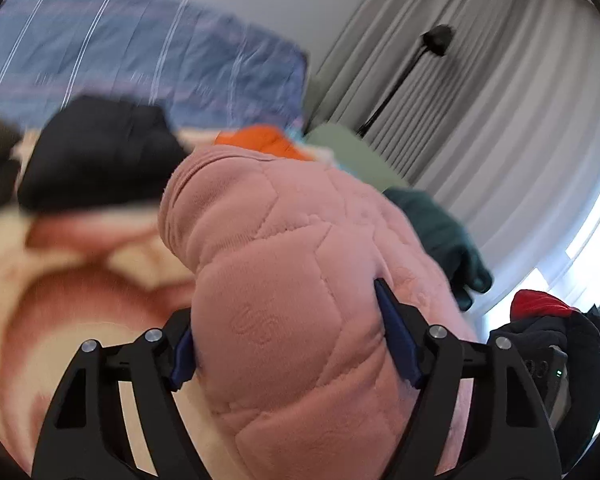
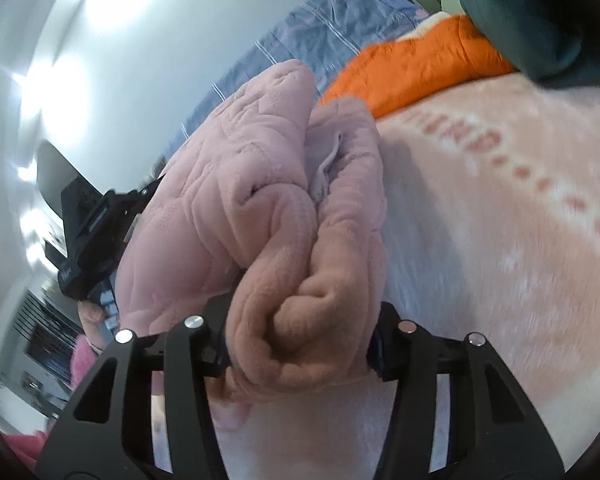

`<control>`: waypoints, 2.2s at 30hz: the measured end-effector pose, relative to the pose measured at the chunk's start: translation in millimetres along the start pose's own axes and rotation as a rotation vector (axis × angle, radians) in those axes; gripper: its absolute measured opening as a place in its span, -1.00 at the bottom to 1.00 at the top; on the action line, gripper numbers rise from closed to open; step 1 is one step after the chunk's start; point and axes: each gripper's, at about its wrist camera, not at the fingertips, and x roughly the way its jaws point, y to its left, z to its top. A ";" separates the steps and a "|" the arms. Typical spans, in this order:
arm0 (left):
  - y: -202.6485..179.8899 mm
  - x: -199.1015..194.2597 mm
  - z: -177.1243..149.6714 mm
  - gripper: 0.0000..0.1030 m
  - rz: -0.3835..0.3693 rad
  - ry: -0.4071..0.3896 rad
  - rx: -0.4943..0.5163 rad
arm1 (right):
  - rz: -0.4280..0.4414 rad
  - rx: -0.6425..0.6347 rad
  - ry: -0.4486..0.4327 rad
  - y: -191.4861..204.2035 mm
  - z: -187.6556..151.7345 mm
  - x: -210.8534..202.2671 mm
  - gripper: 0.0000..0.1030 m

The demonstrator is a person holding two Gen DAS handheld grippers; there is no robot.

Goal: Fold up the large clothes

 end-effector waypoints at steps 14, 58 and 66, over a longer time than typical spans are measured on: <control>-60.3 94.9 210.0 0.61 0.189 -0.117 0.244 | 0.044 0.003 -0.231 -8.0 191.4 76.6 0.00; -102.6 -54.5 -37.7 0.97 0.465 -0.165 0.466 | -0.577 -0.430 -0.384 108.0 33.0 -43.1 0.96; -132.1 -110.0 -59.5 0.97 0.475 -0.203 0.469 | -0.649 -0.469 -0.412 128.3 -5.7 -83.0 0.96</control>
